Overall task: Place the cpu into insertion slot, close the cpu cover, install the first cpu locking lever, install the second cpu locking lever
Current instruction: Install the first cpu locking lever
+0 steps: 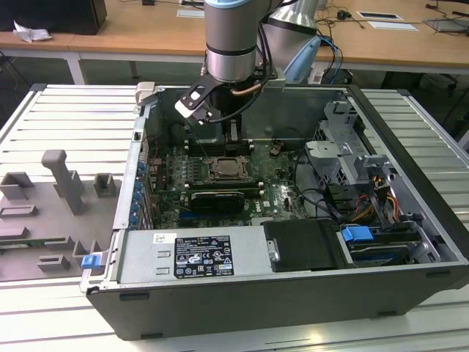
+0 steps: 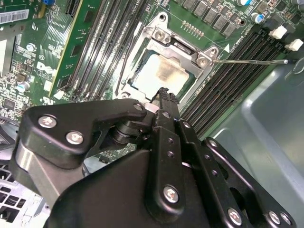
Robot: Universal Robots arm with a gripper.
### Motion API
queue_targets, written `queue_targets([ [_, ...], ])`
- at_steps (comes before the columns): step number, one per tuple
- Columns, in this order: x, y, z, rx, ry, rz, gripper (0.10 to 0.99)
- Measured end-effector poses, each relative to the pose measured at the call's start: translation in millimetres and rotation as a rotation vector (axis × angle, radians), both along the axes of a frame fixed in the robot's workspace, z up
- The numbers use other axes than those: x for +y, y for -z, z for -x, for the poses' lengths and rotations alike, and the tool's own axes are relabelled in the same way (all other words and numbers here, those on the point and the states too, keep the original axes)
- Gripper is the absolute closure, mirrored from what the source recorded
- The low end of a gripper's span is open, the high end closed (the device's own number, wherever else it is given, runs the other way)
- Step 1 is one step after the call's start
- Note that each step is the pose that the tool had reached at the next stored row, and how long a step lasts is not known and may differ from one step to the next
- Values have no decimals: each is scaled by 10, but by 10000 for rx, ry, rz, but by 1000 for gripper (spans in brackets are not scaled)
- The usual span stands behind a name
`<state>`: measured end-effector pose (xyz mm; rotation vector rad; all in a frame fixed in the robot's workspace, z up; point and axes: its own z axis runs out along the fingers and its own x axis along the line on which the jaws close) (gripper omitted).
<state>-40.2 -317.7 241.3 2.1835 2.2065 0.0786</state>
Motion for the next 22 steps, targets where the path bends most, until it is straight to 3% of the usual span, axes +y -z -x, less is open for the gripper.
queue_targets([
  [22,0,-55,0,0,0,0,980],
])
